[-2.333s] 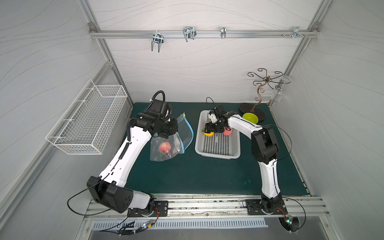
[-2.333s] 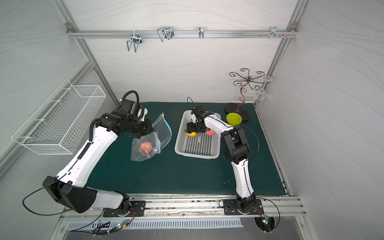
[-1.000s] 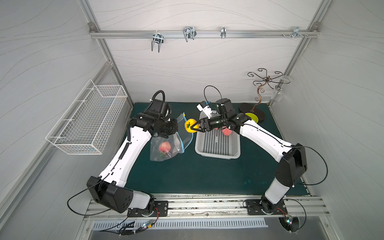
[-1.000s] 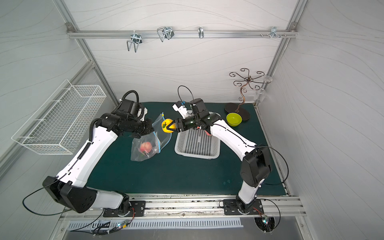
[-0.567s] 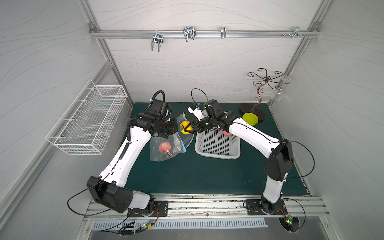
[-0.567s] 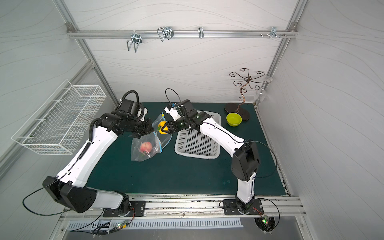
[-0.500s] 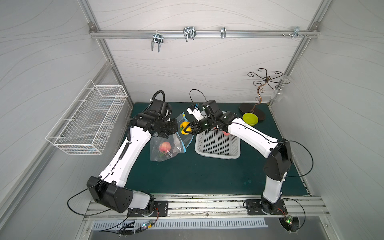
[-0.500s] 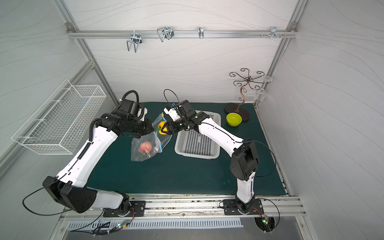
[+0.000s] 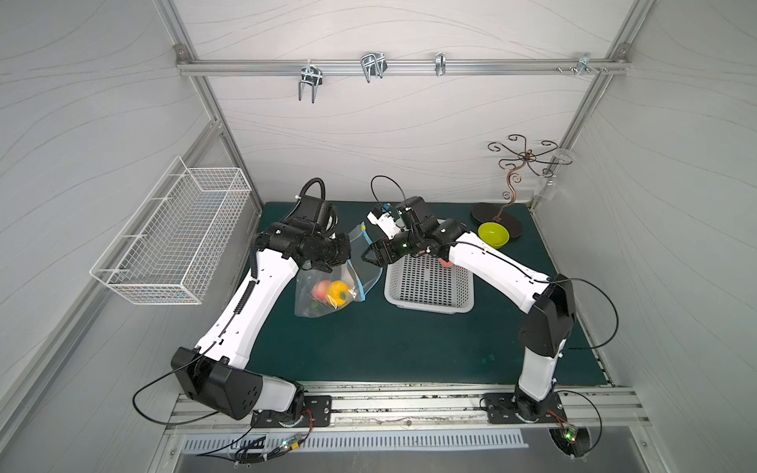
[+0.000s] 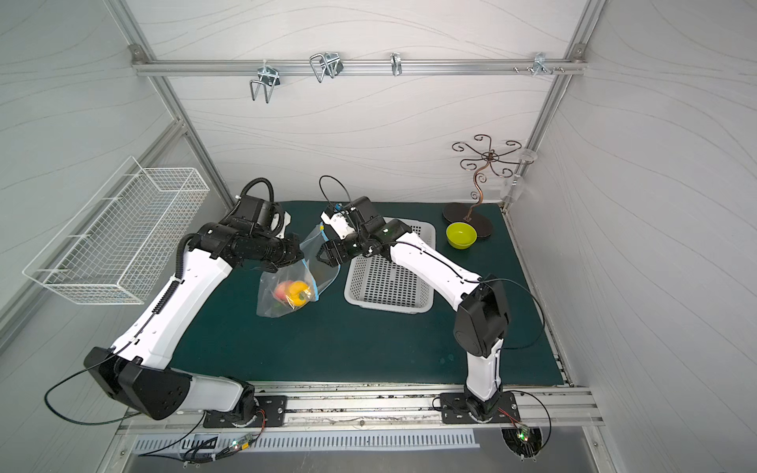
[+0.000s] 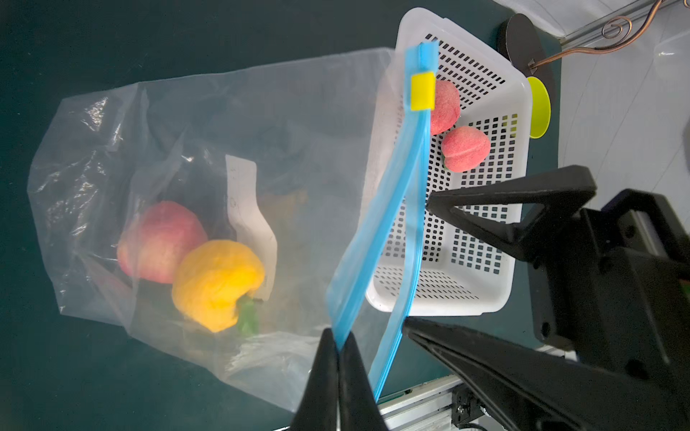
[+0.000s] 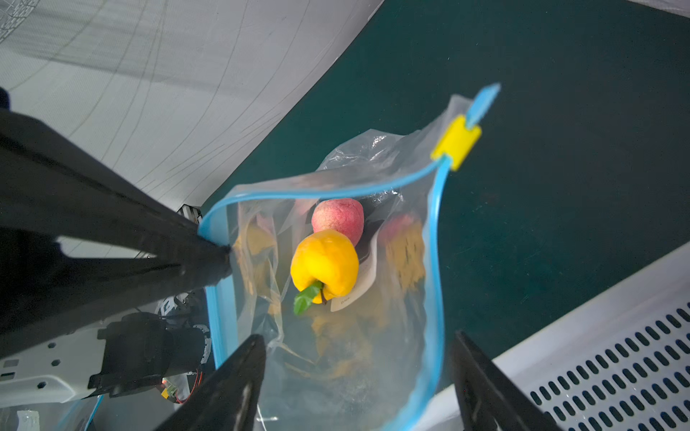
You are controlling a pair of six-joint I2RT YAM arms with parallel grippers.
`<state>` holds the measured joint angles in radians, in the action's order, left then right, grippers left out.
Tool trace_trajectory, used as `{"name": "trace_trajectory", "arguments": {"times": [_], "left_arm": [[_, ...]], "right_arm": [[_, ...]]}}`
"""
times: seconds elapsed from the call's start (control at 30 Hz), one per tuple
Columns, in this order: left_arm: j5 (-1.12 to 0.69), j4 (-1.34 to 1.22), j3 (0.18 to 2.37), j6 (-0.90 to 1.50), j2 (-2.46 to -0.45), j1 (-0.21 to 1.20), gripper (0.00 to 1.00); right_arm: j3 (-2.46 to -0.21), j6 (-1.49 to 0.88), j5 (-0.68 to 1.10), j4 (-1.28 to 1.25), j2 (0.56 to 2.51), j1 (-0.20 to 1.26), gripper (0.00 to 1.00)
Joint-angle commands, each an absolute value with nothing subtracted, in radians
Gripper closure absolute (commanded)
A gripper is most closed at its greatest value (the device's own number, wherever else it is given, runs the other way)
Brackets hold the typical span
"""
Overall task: Place the peach in a zip-top bag and seal the zipper
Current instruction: Place the peach in the zipper food storage bag, then pick up the peach from the basket.
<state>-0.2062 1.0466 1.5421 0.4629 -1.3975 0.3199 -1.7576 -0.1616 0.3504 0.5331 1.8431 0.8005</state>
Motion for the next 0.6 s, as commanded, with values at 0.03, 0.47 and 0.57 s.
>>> {"name": "trace_trajectory", "arguments": {"times": [0.03,0.47,0.57], "left_arm": [[-0.207,1.025,1.551,0.450,-1.387,0.324,1.00],[-0.209,1.019,1.551,0.451,-1.388,0.324,1.00],[-0.209,1.019,1.551,0.451,-1.391,0.324,1.00]], "right_arm": [[-1.669,-0.216,0.354,0.440,1.720,0.739,0.21],[-1.608,-0.222,0.121,0.550,1.759,0.533,0.23],[-1.660,-0.198,0.035,0.616,1.829,0.524,0.23]]}}
